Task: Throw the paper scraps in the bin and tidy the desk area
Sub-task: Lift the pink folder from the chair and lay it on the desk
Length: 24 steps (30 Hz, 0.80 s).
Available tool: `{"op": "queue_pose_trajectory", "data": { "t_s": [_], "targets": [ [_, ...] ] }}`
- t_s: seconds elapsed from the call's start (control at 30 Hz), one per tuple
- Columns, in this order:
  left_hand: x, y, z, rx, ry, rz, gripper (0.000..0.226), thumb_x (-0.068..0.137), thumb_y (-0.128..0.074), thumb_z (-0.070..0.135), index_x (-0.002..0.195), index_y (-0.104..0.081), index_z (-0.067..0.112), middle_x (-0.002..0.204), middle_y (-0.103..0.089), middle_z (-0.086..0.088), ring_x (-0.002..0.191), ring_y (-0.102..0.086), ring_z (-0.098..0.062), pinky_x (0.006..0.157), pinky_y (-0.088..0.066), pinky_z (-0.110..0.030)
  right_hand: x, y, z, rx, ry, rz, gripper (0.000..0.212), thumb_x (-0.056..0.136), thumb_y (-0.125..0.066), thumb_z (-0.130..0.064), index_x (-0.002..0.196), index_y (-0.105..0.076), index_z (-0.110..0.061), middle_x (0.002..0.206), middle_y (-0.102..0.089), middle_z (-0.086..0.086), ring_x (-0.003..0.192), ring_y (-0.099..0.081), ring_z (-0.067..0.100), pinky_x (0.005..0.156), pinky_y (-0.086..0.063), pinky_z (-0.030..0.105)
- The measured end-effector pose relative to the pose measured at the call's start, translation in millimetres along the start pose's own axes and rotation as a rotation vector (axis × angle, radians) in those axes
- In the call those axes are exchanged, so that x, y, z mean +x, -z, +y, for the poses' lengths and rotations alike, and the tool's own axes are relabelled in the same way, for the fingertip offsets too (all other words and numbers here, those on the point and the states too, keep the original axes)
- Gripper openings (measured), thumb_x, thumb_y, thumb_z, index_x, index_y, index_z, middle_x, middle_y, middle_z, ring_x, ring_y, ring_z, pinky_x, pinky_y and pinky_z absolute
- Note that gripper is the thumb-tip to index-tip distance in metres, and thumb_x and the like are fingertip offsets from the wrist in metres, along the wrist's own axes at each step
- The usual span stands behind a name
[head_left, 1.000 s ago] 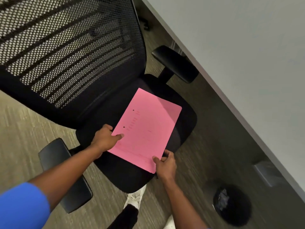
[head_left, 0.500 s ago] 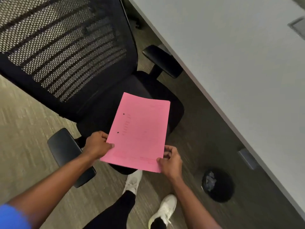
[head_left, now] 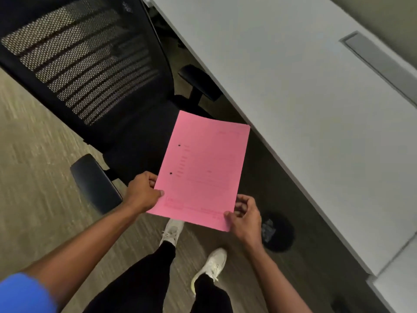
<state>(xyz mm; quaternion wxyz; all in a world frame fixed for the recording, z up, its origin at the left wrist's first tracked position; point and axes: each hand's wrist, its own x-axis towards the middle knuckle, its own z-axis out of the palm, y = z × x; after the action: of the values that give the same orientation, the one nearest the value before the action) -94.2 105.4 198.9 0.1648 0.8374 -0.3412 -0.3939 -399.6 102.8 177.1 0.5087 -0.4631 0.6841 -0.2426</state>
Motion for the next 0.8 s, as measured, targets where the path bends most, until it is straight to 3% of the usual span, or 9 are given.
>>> {"op": "queue_pose_trajectory", "data": {
  "t_s": [0.1, 0.23, 0.3, 0.43, 0.6, 0.73, 0.8],
  "targets": [
    [-25.2, -15.7, 21.2, -0.048, -0.048, 0.035, 0.035, 0.086, -0.085, 0.011, 0.109, -0.063, 0.025, 0.104, -0.073, 0.002, 0.094, -0.072, -0.021, 0.083, -0.063, -0.041, -18.9, 38.1, -1.6, 0.037, 0.026, 0.03, 0.05, 0.087, -0.08, -0.005, 0.126, -0.056, -0.025, 0.11, -0.072, -0.006, 0.098, -0.073, 0.012, 0.079, -0.066, 0.031],
    [-60.6, -39.9, 52.1, -0.119, -0.167, 0.075, 0.034, 0.089, -0.082, 0.01, 0.113, -0.065, 0.027, 0.097, -0.071, 0.013, 0.085, -0.071, -0.007, 0.061, -0.052, -0.021, -35.0, 88.5, -0.2, 0.068, 0.079, 0.085, 0.05, 0.09, -0.079, -0.009, 0.13, -0.055, -0.027, 0.116, -0.07, -0.008, 0.101, -0.073, 0.011, 0.083, -0.067, 0.035],
    [-76.9, -51.4, 66.3, -0.178, -0.214, 0.069, 0.035, 0.091, -0.08, 0.008, 0.118, -0.065, 0.025, 0.101, -0.072, 0.011, 0.087, -0.072, -0.007, 0.065, -0.056, -0.022, -39.3, 111.4, -0.9, 0.082, 0.1, 0.116, 0.05, 0.091, -0.079, -0.011, 0.131, -0.055, -0.029, 0.118, -0.069, -0.01, 0.102, -0.072, 0.007, 0.083, -0.067, 0.035],
    [-102.1, -62.7, 95.1, -0.248, -0.312, 0.054, 0.047, 0.093, -0.076, 0.004, 0.134, -0.067, 0.024, 0.109, -0.074, 0.006, 0.097, -0.074, -0.015, 0.084, -0.066, -0.041, -40.2, 147.1, -6.9, 0.107, 0.14, 0.167, 0.05, 0.091, -0.079, -0.014, 0.134, -0.057, -0.026, 0.123, -0.07, -0.009, 0.107, -0.072, 0.009, 0.092, -0.065, 0.041],
    [-111.3, -62.0, 129.1, -0.345, -0.38, 0.058, 0.06, 0.094, -0.073, 0.0, 0.146, -0.061, 0.028, 0.111, -0.075, 0.009, 0.1, -0.075, -0.013, 0.083, -0.066, -0.034, -35.0, 168.6, -22.0, 0.168, 0.15, 0.223, 0.042, 0.092, -0.077, -0.014, 0.127, -0.06, -0.031, 0.117, -0.072, -0.012, 0.102, -0.072, 0.002, 0.088, -0.067, 0.04],
    [-99.8, -54.8, 154.4, -0.405, -0.401, 0.053, 0.058, 0.095, -0.073, -0.001, 0.144, -0.063, 0.028, 0.11, -0.077, 0.01, 0.097, -0.075, -0.009, 0.07, -0.062, -0.015, -22.8, 174.9, -39.2, 0.202, 0.146, 0.263, 0.036, 0.095, -0.076, -0.018, 0.127, -0.062, -0.03, 0.116, -0.073, -0.012, 0.101, -0.073, 0.005, 0.087, -0.067, 0.037],
    [-90.4, -52.0, 166.1, -0.416, -0.401, 0.046, 0.058, 0.094, -0.073, -0.001, 0.144, -0.064, 0.028, 0.11, -0.077, 0.007, 0.098, -0.076, -0.013, 0.07, -0.062, -0.017, -13.8, 176.3, -48.9, 0.198, 0.151, 0.281, 0.037, 0.095, -0.077, -0.019, 0.127, -0.062, -0.03, 0.116, -0.072, -0.012, 0.102, -0.073, 0.007, 0.083, -0.067, 0.032]
  ]
}}
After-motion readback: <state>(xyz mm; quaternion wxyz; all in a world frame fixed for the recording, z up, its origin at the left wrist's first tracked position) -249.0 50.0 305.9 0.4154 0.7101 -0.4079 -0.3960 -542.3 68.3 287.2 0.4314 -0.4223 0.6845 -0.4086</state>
